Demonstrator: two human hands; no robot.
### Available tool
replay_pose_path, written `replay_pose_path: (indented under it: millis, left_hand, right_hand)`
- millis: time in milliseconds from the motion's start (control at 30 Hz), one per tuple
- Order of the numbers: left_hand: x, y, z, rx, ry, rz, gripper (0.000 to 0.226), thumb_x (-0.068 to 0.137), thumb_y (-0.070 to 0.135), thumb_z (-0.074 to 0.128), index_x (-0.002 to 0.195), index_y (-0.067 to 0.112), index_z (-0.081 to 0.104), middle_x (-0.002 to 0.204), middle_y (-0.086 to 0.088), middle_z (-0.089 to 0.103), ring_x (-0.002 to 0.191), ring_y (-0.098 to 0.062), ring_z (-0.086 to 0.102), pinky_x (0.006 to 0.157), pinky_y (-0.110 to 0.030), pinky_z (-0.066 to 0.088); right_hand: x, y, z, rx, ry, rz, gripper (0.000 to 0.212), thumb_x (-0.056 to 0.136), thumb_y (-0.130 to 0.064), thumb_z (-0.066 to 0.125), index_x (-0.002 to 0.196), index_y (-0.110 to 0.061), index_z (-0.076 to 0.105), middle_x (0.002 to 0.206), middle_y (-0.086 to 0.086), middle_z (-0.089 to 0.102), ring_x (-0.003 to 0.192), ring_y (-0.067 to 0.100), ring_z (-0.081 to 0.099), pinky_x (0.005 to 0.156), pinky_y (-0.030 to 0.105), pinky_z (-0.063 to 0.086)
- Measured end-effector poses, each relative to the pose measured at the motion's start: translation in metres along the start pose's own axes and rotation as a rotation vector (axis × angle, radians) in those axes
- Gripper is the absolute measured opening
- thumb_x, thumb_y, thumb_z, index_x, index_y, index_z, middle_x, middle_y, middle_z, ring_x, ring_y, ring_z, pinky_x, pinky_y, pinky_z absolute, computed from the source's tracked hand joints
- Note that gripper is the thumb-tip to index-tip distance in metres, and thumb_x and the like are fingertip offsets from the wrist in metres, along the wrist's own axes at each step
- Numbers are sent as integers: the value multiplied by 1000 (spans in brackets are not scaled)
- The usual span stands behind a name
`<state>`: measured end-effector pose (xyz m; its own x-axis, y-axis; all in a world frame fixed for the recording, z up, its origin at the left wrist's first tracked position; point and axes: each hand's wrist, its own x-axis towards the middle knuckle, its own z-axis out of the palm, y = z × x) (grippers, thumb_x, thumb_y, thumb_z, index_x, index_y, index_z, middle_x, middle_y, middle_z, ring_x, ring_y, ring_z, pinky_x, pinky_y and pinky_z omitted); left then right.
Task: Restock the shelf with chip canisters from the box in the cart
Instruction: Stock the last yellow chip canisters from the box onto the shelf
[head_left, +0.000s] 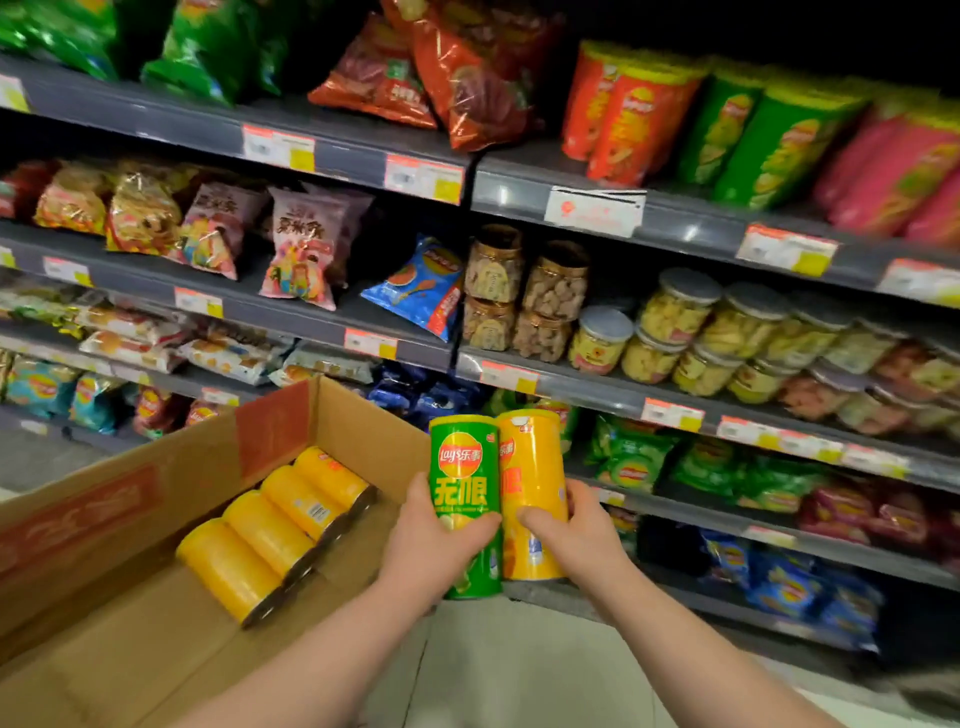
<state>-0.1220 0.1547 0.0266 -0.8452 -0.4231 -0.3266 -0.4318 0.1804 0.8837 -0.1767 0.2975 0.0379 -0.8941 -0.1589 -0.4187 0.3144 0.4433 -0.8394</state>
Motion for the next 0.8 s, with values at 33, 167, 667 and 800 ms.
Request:
replay_pose_path:
  millis: [33, 167, 667, 800]
  left_hand:
    - [-12, 8, 17, 11, -31, 24, 50, 72, 29, 78, 100, 35, 36, 87, 16, 54, 76, -2, 55, 65, -25, 41]
    - [-62, 37, 89, 78, -160, 113, 59, 73, 29, 77, 112, 32, 32, 88, 16, 51, 83, -10, 56, 77, -27, 42]
    - [-211, 108, 298, 133, -529, 326, 57, 73, 31, 77, 112, 32, 35, 90, 17, 56, 82, -2, 57, 74, -28, 46]
    - [-218, 125, 328, 167, -575, 358, 61, 74, 30, 77, 112, 34, 30, 91, 18, 54, 84, -4, 58, 78, -30, 48]
  right_hand:
    - [-11, 9, -20, 23, 26, 2, 48, 80, -18, 70, 122, -18, 47, 97, -6, 57, 87, 11, 60, 65, 22, 48]
    - [-60, 51, -102, 104, 157, 1, 37, 84, -18, 67, 111, -24, 42, 90, -14, 53, 79, 0, 55, 58, 16, 43]
    - [-197, 169, -313, 244, 576, 55, 37, 81, -22, 68, 112, -24, 47, 102, -3, 60, 90, 14, 62, 78, 32, 53]
    - [-200, 179, -342, 296, 610, 60, 39, 82, -23, 67, 114, -25, 45, 105, -2, 59, 95, 17, 62, 81, 36, 55]
